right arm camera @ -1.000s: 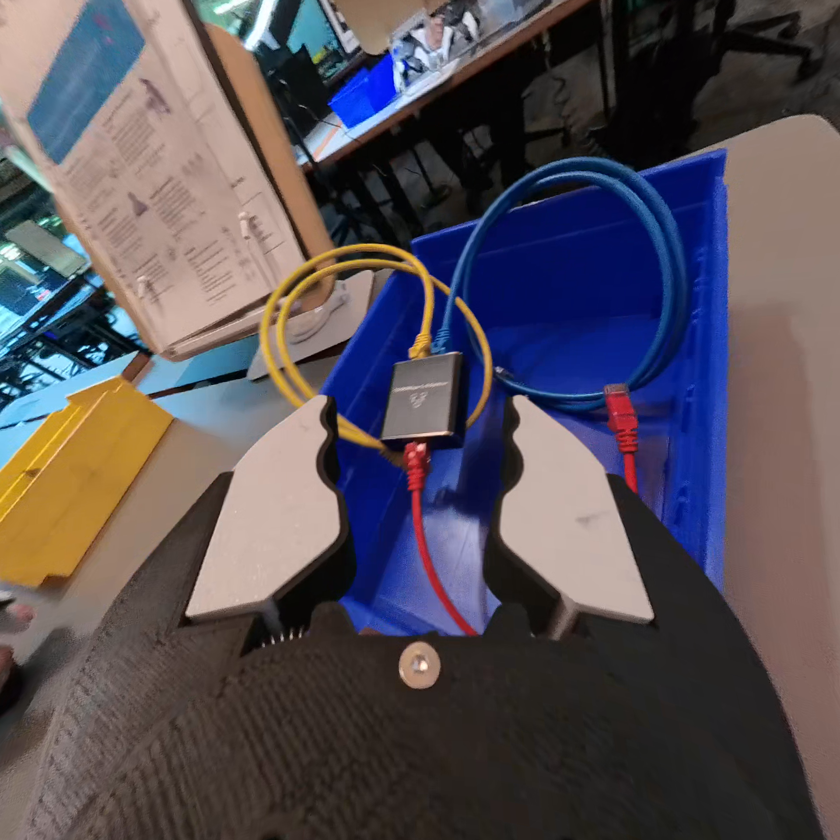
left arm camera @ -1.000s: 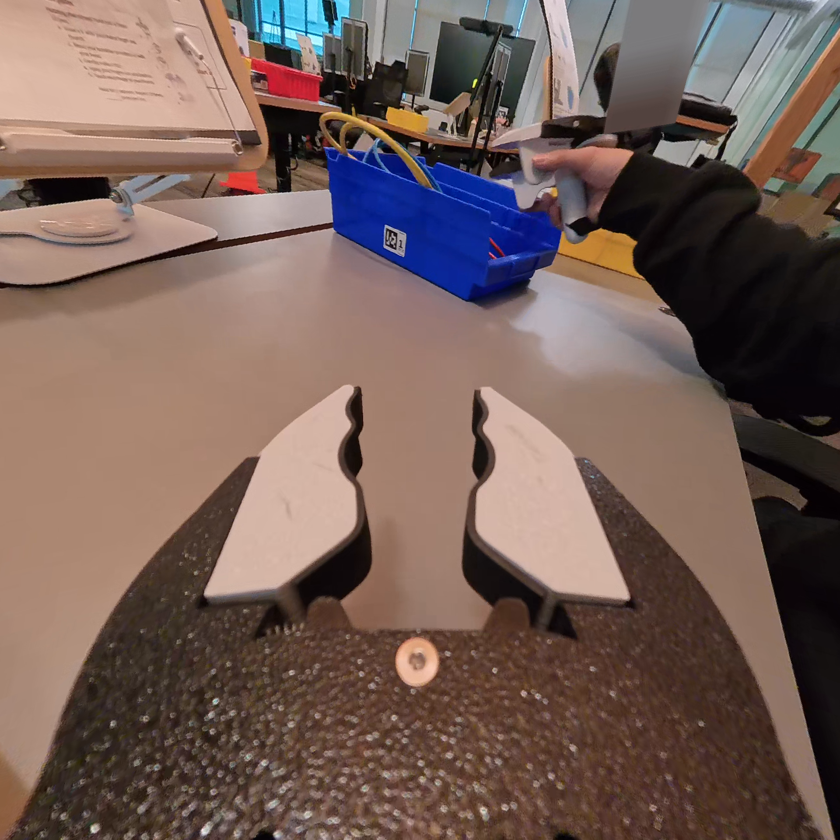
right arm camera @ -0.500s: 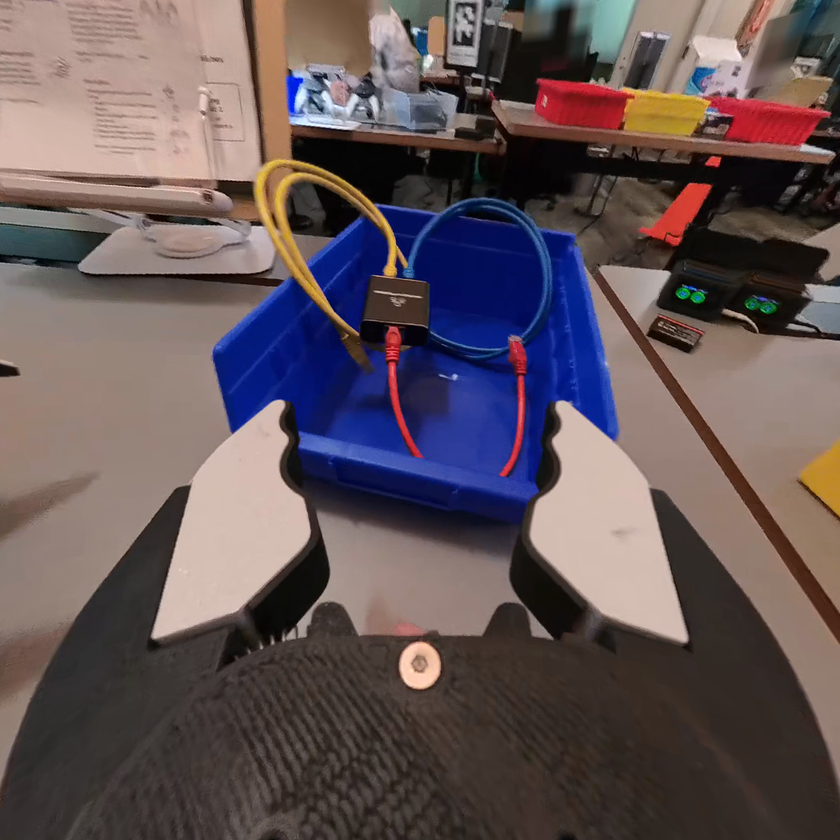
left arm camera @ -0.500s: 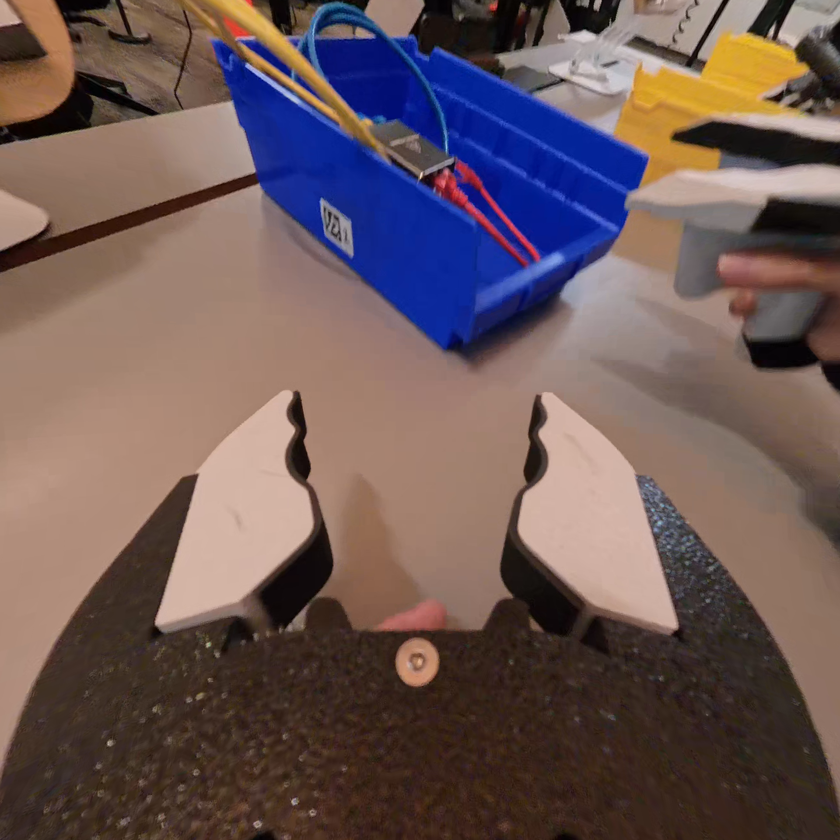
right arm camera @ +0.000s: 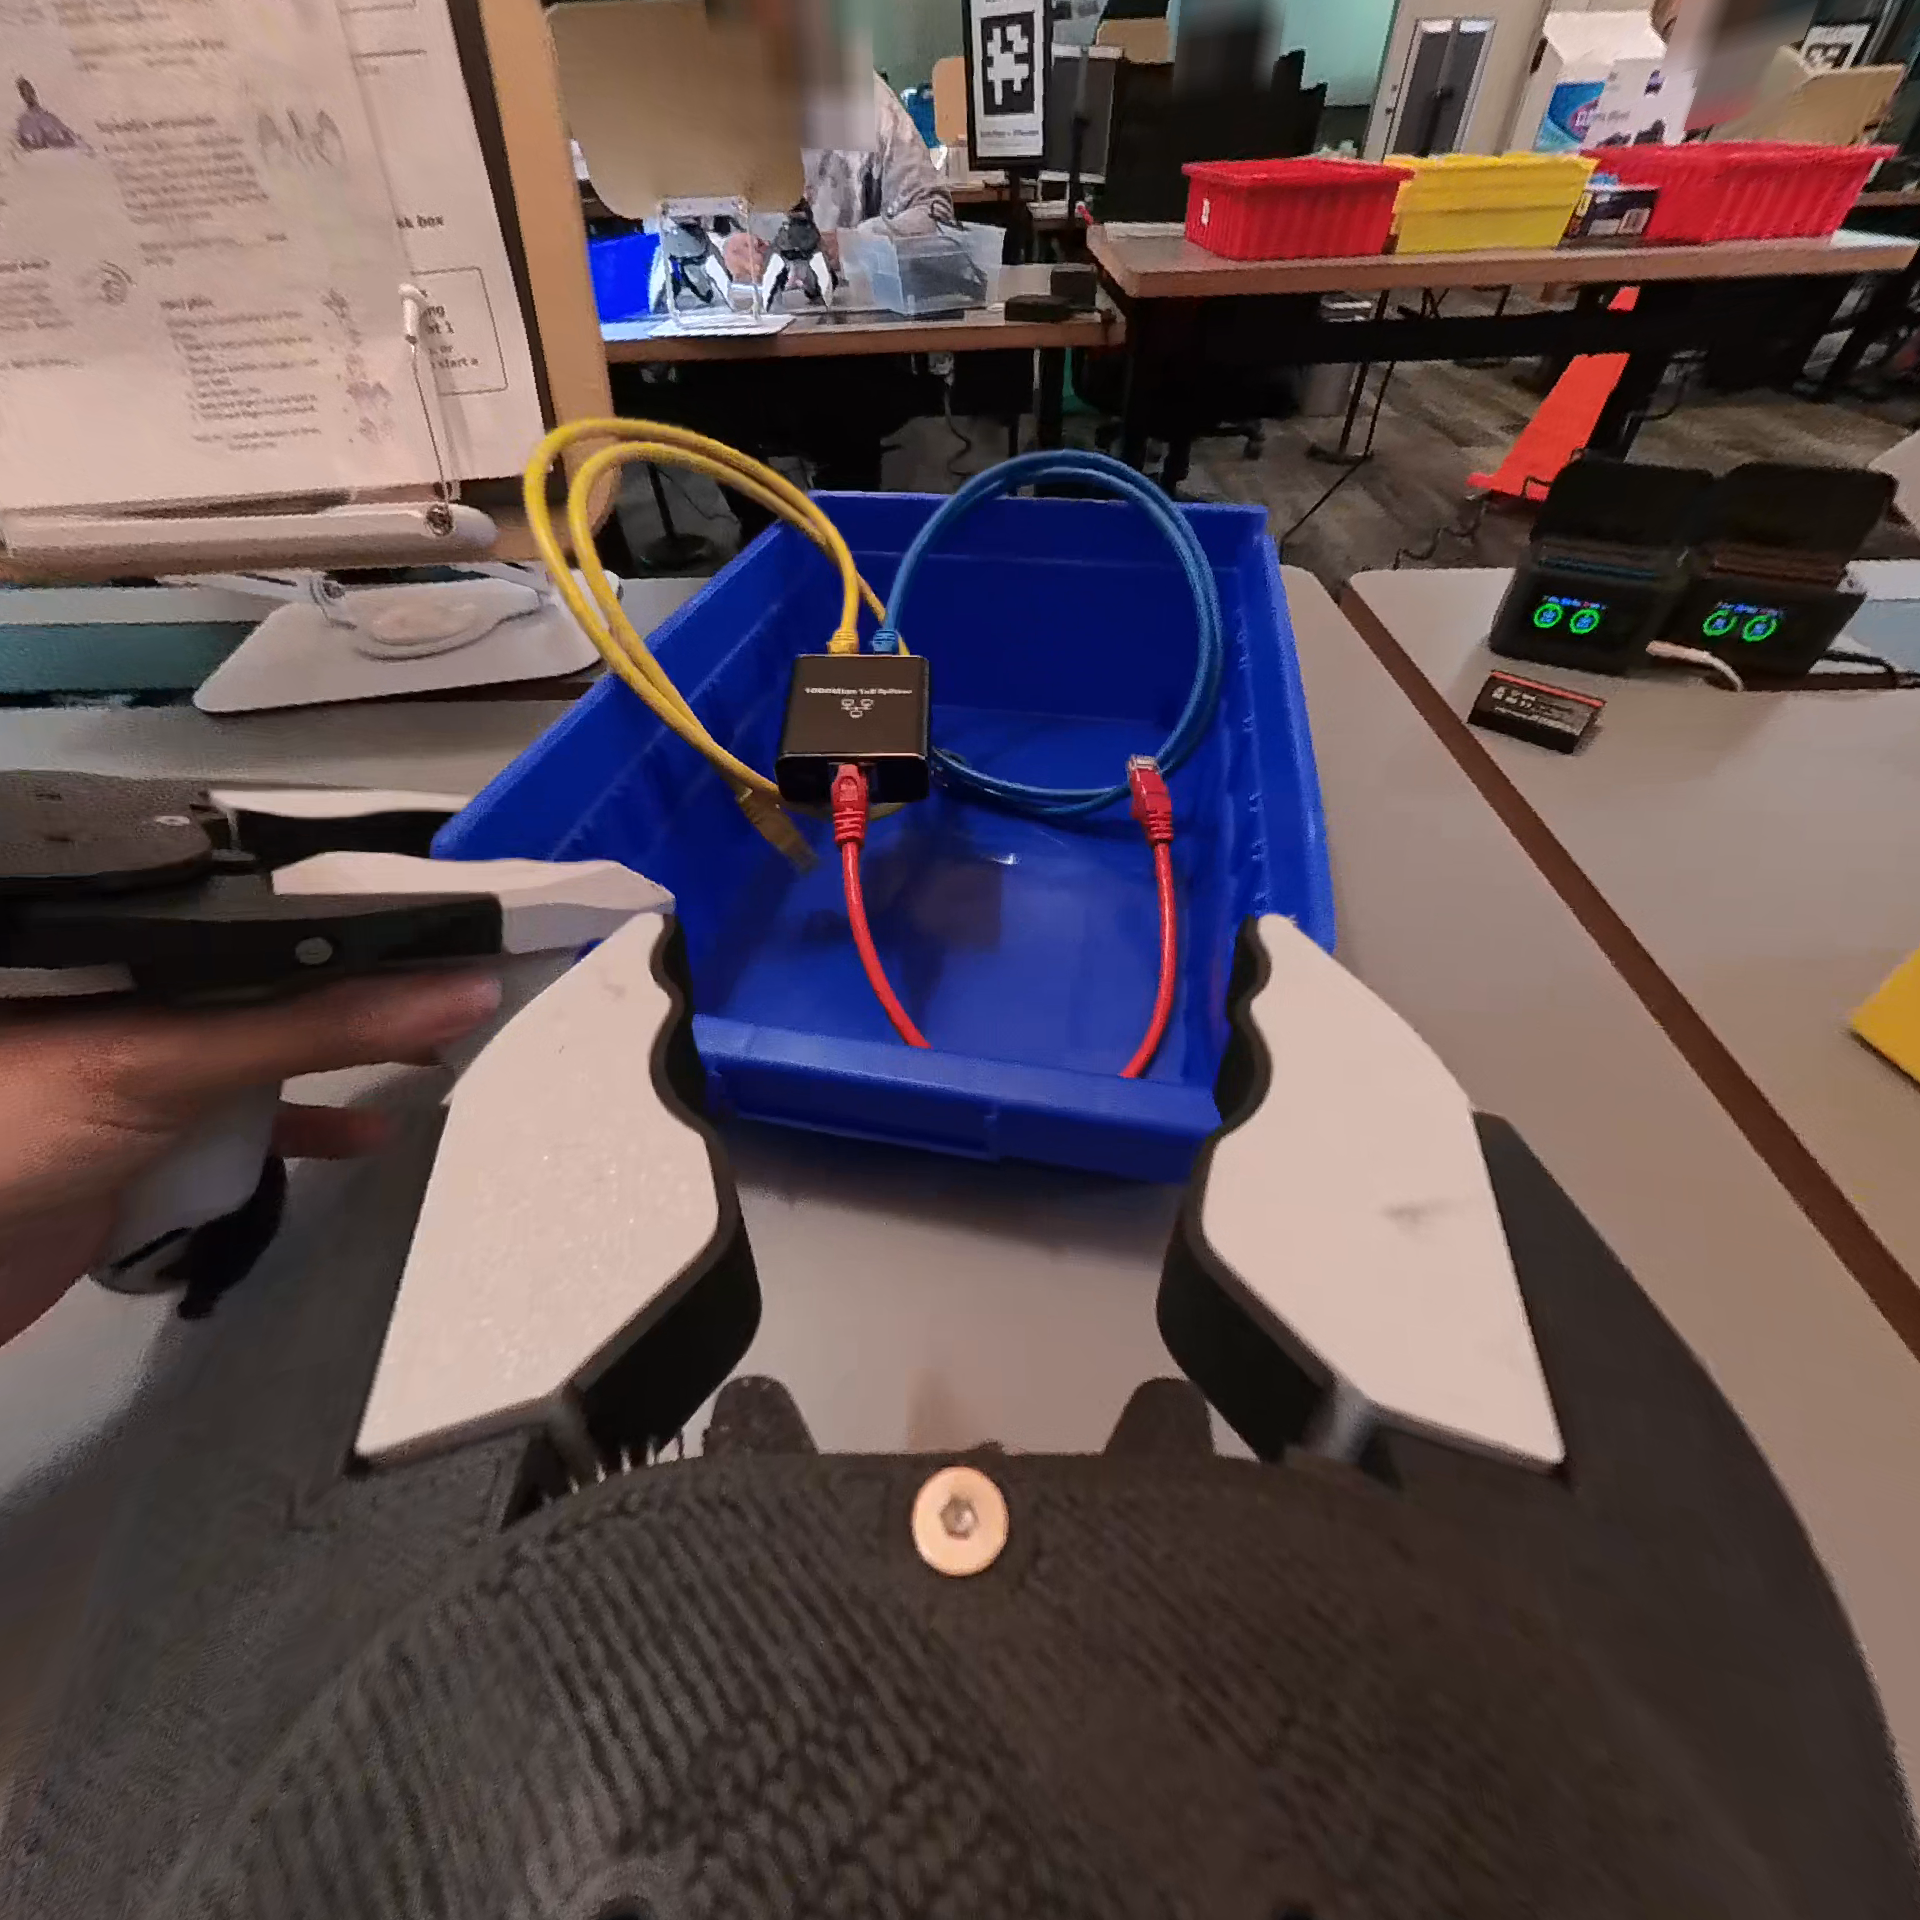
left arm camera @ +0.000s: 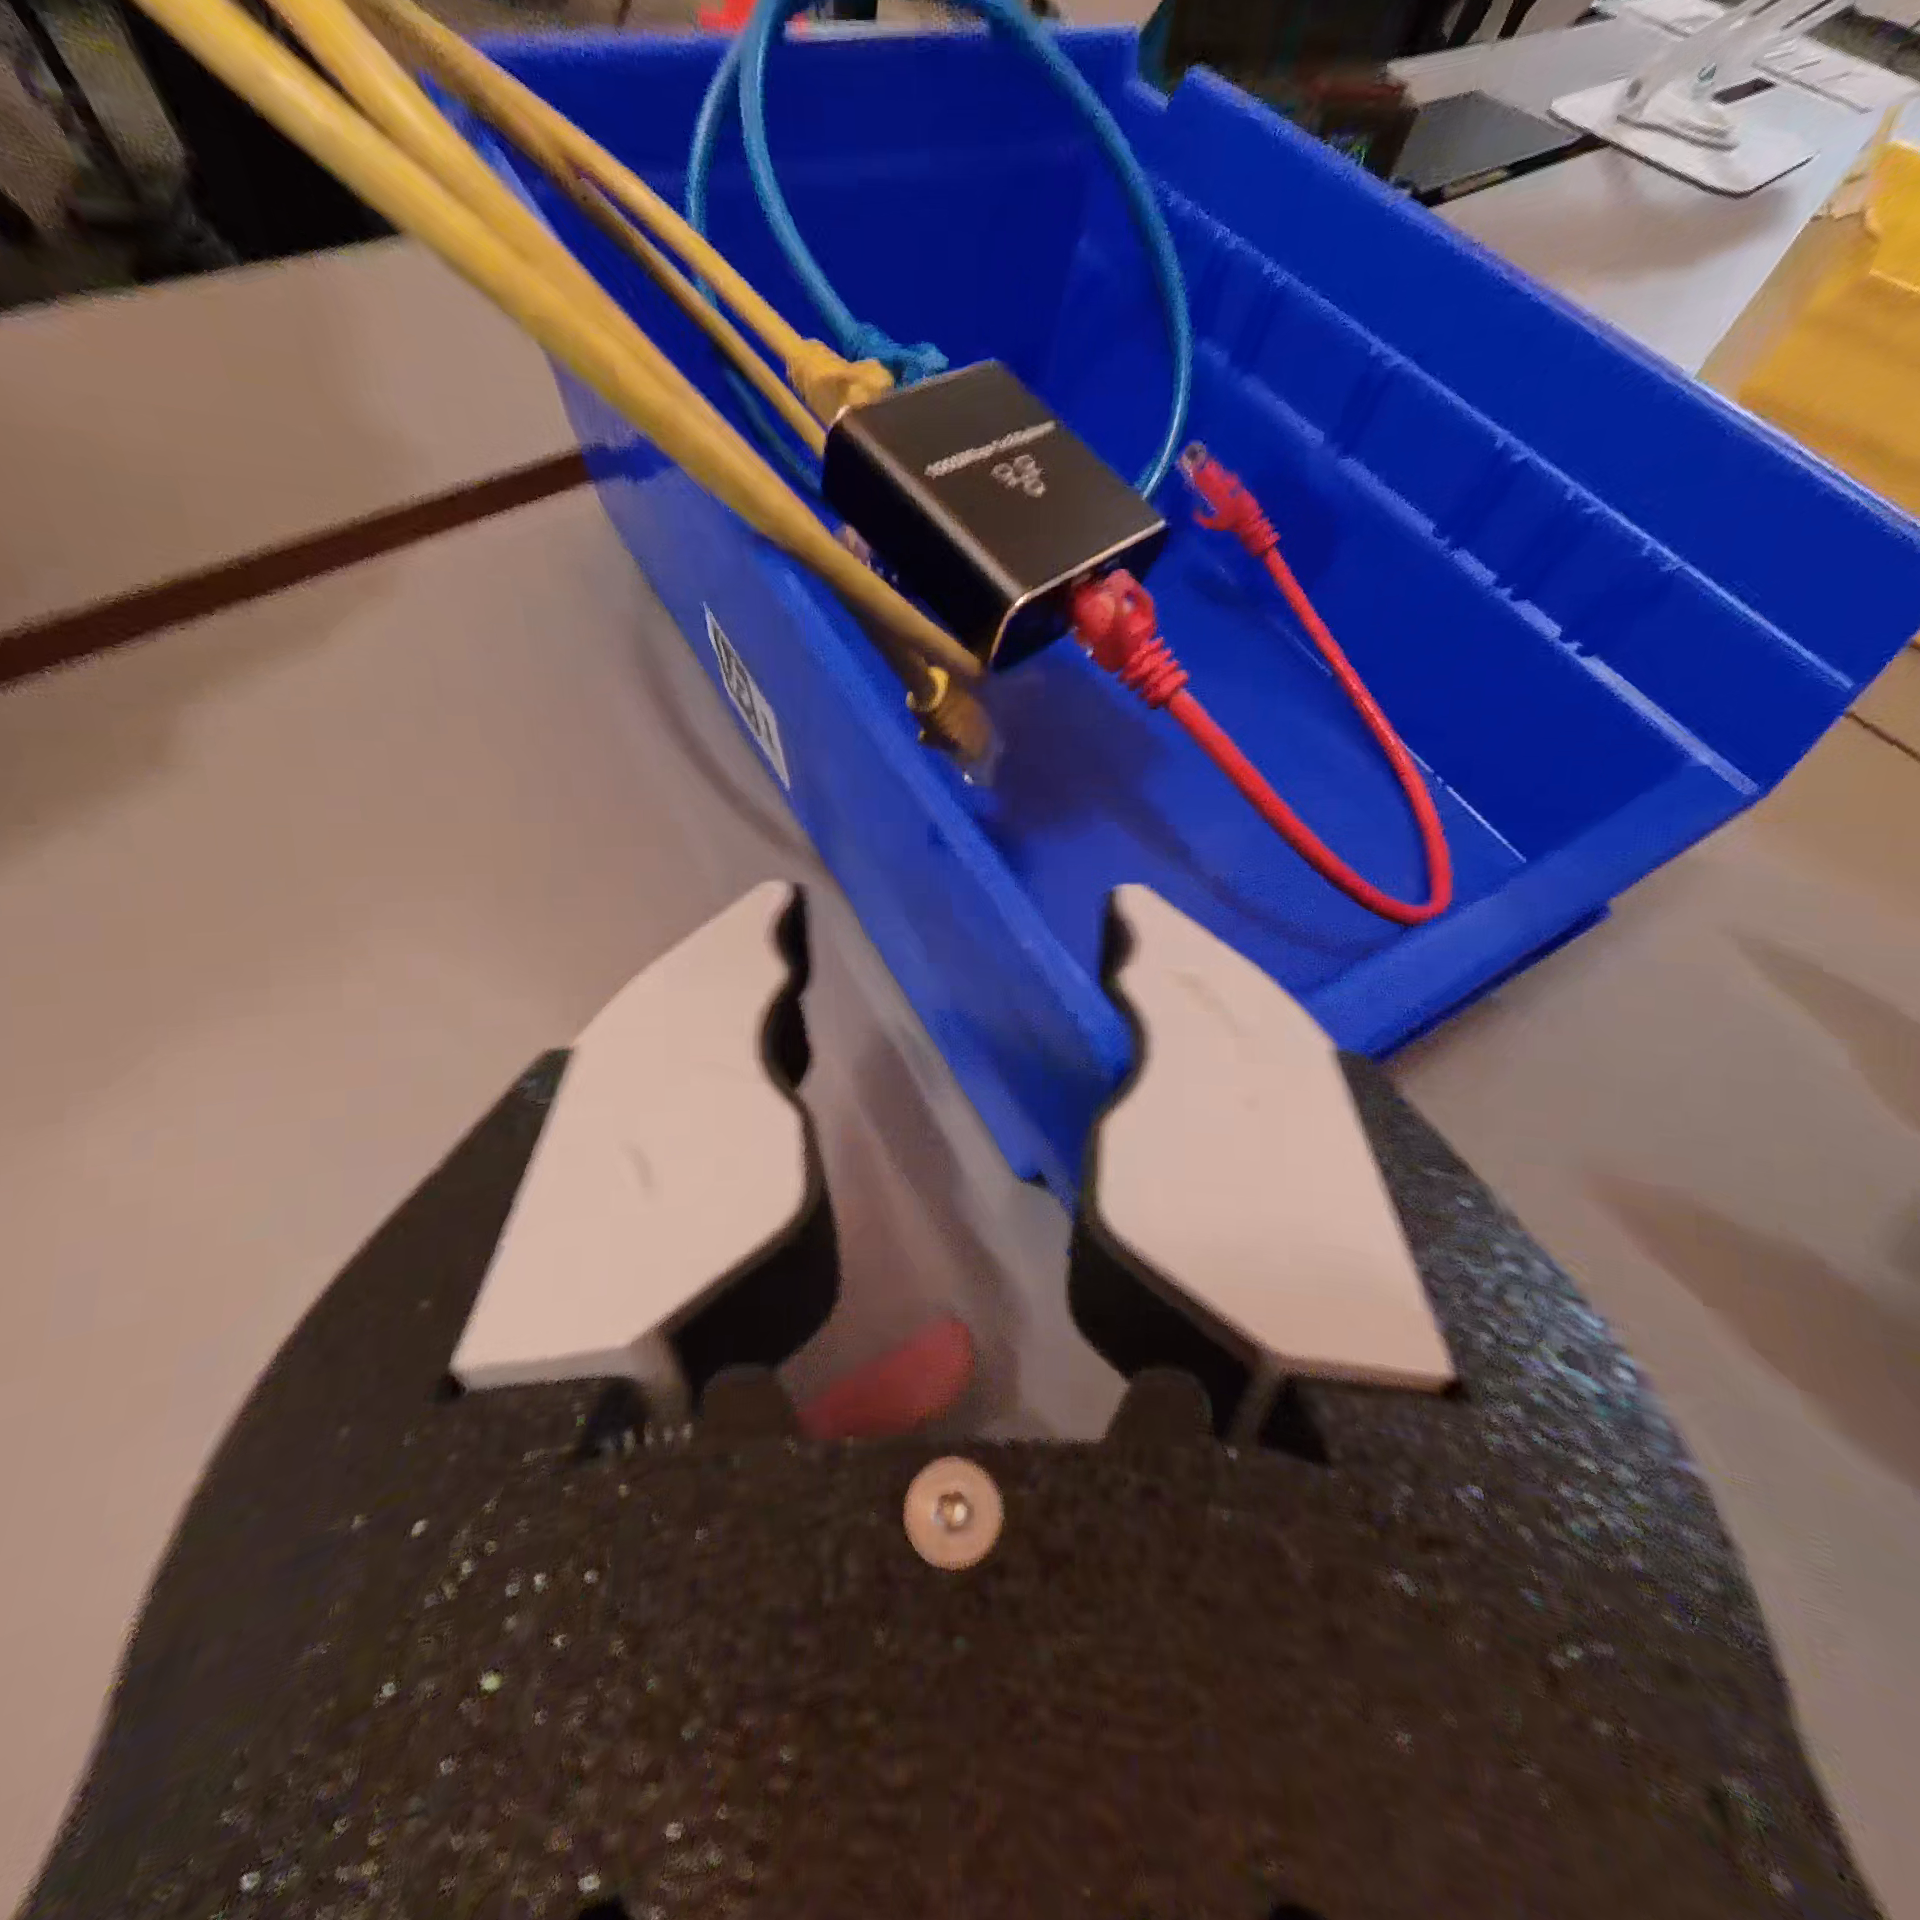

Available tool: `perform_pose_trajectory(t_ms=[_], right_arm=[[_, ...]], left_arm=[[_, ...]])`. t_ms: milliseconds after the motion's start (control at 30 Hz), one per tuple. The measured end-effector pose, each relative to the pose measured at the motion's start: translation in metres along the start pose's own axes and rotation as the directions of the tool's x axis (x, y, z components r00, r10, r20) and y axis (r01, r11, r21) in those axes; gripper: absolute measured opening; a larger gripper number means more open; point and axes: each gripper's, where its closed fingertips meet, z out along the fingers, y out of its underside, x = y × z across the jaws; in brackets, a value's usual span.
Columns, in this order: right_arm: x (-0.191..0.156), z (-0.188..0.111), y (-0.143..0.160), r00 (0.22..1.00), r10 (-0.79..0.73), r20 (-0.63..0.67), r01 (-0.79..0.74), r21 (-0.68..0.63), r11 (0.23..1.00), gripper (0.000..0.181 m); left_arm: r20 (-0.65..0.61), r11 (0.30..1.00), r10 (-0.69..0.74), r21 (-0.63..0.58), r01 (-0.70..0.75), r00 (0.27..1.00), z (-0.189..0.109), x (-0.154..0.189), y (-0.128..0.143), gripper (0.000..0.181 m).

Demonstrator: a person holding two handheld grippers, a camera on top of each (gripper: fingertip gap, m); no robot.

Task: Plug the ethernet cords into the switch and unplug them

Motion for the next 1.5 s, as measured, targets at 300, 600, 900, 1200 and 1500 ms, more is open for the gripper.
perform_pose_trajectory(t_ms=[300, 600, 900, 1200, 1500], right_arm=[[-0.032, -0.005, -0.017, 0.998, -0.047, 0.053, 0.046, 0.027, 0.999, 0.097], [-0.128, -0.017, -0.039, 0.959, -0.176, 0.223, 0.158, 0.098, 0.983, 0.098], [-0.33, -0.038, -0.086, 0.733, -0.178, 0.657, 0.109, 0.145, 0.983, 0.096], [-0.545, 0.02, -0.077, 0.526, 0.178, 0.832, 0.202, -0.325, 0.924, 0.095], [-0.599, 0.066, -0.007, 0.734, 0.089, 0.673, 0.386, -0.521, 0.762, 0.091]], left_arm=[[0.138, 0.995, 0.091, 0.023, -0.095, 0.986, -0.053, -0.055, 0.015, 0.006], [0.17, 0.998, 0.026, 0.054, -0.036, 0.985, -0.175, -0.126, 0.07, 0.003], [0.318, 0.987, -0.081, 0.155, 0.033, 0.945, -0.303, -0.177, 0.127, 0.005], [0.448, 0.977, -0.135, 0.21, 0.042, 0.884, -0.34, -0.191, 0.143, 0.005], [0.391, 0.953, -0.246, 0.266, 0.147, 0.887, -0.357, -0.203, 0.151, 0.005]])
